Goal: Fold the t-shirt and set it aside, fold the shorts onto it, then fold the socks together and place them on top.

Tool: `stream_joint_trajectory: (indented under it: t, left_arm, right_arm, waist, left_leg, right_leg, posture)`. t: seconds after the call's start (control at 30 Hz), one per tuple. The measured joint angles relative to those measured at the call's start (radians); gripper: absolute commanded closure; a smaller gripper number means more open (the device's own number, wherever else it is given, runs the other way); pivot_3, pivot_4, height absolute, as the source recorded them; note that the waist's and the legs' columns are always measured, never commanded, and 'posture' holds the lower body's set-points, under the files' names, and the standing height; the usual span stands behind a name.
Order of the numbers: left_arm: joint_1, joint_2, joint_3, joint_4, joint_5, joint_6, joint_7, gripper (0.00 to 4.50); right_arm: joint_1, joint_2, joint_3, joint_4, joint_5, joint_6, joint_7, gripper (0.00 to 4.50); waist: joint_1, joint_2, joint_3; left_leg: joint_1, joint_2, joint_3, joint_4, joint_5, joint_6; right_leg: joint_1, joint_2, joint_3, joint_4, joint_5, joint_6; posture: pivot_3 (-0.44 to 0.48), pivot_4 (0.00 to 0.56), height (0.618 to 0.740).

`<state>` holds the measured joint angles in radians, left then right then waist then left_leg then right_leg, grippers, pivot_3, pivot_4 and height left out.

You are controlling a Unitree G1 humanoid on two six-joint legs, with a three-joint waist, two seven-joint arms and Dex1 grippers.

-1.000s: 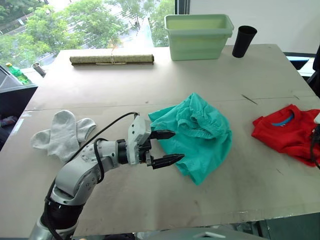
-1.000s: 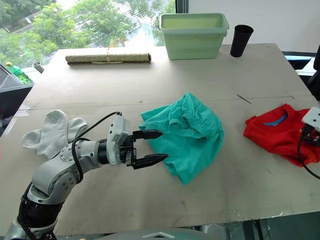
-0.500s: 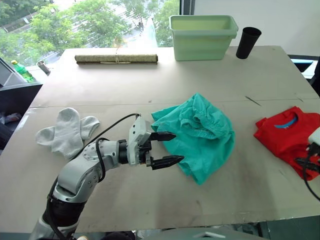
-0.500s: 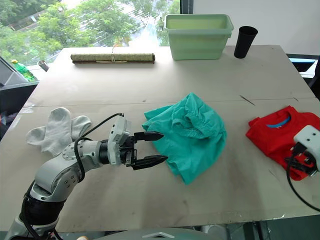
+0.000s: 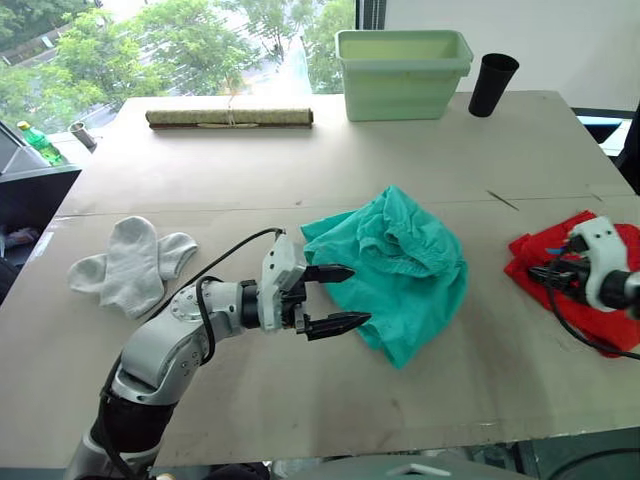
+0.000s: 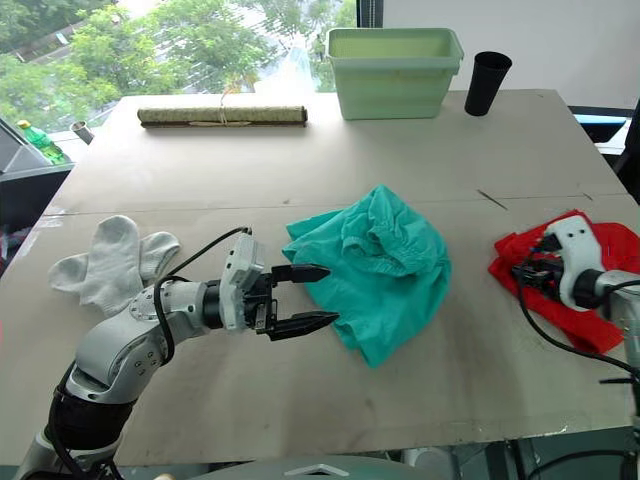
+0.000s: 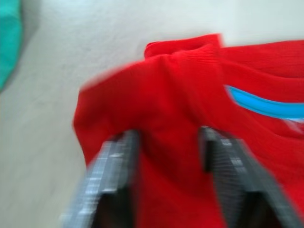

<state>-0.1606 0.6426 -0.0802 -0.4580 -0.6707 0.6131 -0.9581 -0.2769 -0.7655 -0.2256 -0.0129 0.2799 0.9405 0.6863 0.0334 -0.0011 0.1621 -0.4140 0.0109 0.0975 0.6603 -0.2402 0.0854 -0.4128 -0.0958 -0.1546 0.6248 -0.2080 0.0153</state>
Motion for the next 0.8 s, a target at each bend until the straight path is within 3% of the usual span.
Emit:
stream_joint_trajectory:
  t: [0.07,0.27,0.37,0.47,0.5,0.57,0.63,0.8]
  left_arm:
    - [-0.003,-0.002,-0.002,-0.001,0.0,0.001,0.001,0.0]
    - [-0.004,-0.002,-0.006,-0.001,0.0,0.002,0.002,0.0]
    - [-0.002,0.001,-0.001,-0.001,-0.001,0.004,0.001,0.0]
    - [0.012,0.015,0.018,0.0,-0.004,0.013,0.001,0.0]
    - [0.026,0.025,0.037,0.002,-0.007,0.013,0.0,0.0]
    - [0.035,0.037,0.058,0.005,-0.008,0.014,0.001,0.0]
    - [0.047,0.049,0.081,0.013,-0.008,0.013,0.0,0.0]
    - [0.053,0.079,0.102,0.013,-0.01,0.014,-0.022,0.0]
  right_arm:
    - [-0.08,0.023,0.029,0.09,-0.02,-0.043,-0.03,4.4]
    - [-0.231,0.053,0.075,0.326,-0.079,-0.204,-0.062,4.4]
    - [-0.234,0.02,0.087,0.327,-0.073,-0.238,0.001,3.58]
    - [-0.201,-0.04,0.083,0.201,-0.03,-0.24,0.09,2.17]
    - [-0.17,-0.068,0.083,0.073,0.013,-0.242,0.146,1.69]
    - [-0.123,-0.114,0.096,-0.136,0.047,-0.264,0.215,1.14]
    - [-0.081,-0.139,0.146,-0.333,0.041,-0.326,0.245,0.14]
    - [0.023,-0.061,0.269,-0.456,-0.01,-0.401,0.195,0.06]
  waist:
    - [-0.006,-0.001,0.0]
    - [-0.013,0.0,0.0]
    - [-0.014,0.0,0.0]
    - [-0.018,0.001,0.001]
    - [-0.02,0.003,0.001]
    - [-0.021,0.003,0.002]
    - [-0.02,0.0,0.0]
    - [-0.011,-0.002,0.0]
  left_leg:
    - [0.0,0.0,0.0,0.001,0.0,0.0]
    - [-0.001,0.0,0.0,0.003,0.0,0.001]
    - [-0.001,0.0,0.0,0.003,0.0,0.001]
    - [-0.001,0.0,0.0,0.003,0.0,0.001]
    - [0.0,0.001,0.0,0.002,0.0,0.0]
    - [0.0,0.002,0.0,0.0,-0.001,0.0]
    - [0.001,0.002,-0.001,-0.002,-0.003,-0.004]
    - [-0.001,0.0,-0.002,0.0,-0.004,-0.003]
  right_leg:
    - [0.0,0.0,0.0,0.001,0.0,0.0]
    - [0.0,0.0,0.0,0.001,0.001,0.002]
    - [0.0,0.0,0.0,0.001,0.002,0.004]
    - [0.0,0.001,0.001,0.001,0.002,0.004]
    - [0.0,0.001,0.001,0.001,0.002,0.004]
    - [0.0,0.001,0.001,0.0,0.002,0.004]
    - [0.0,0.002,0.0,0.0,0.002,0.004]
    - [-0.001,-0.002,-0.001,-0.001,0.0,0.0]
  posture:
    - [0.0,0.15,0.727]
    - [0.0,0.15,0.727]
    - [0.0,0.15,0.727]
    - [0.0,0.15,0.727]
    - [0.0,0.15,0.727]
    - [0.0,0.15,0.727]
    - [0.0,0.15,0.727]
    - [0.0,0.15,0.727]
